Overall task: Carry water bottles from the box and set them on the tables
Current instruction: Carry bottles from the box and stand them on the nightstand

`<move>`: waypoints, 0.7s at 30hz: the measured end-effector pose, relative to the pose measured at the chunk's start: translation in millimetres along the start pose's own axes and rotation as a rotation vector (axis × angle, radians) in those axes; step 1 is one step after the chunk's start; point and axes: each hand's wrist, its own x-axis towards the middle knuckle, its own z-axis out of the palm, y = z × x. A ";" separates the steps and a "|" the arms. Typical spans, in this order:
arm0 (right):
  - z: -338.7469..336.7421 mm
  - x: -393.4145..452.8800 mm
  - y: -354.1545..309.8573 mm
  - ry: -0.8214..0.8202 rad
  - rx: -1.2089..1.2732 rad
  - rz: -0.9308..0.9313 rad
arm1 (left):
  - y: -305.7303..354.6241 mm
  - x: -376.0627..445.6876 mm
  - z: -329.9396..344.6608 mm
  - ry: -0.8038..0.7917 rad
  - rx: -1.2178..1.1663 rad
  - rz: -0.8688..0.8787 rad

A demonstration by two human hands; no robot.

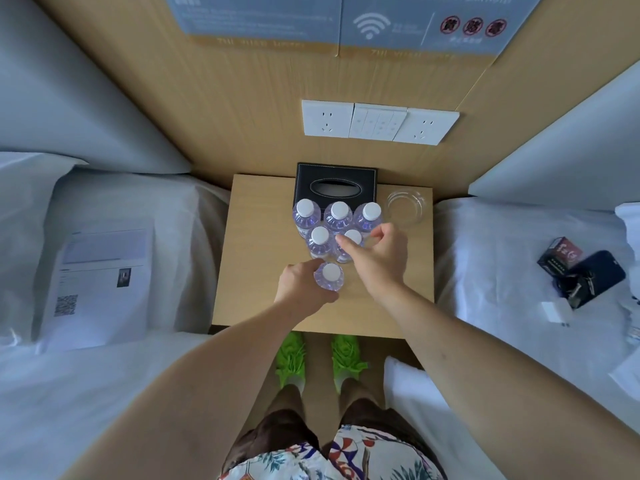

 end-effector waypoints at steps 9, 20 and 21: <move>-5.5 -16.6 3.7 -0.516 -0.168 -0.198 | 8.8 -5.5 -7.2 -0.030 0.069 0.075; 11.6 -22.1 3.1 -0.437 -0.279 -0.218 | -20.1 -1.0 -19.8 -0.118 0.098 -0.028; 13.1 -22.3 3.9 -0.426 -0.283 -0.216 | -25.0 0.1 -22.6 -0.107 0.101 -0.035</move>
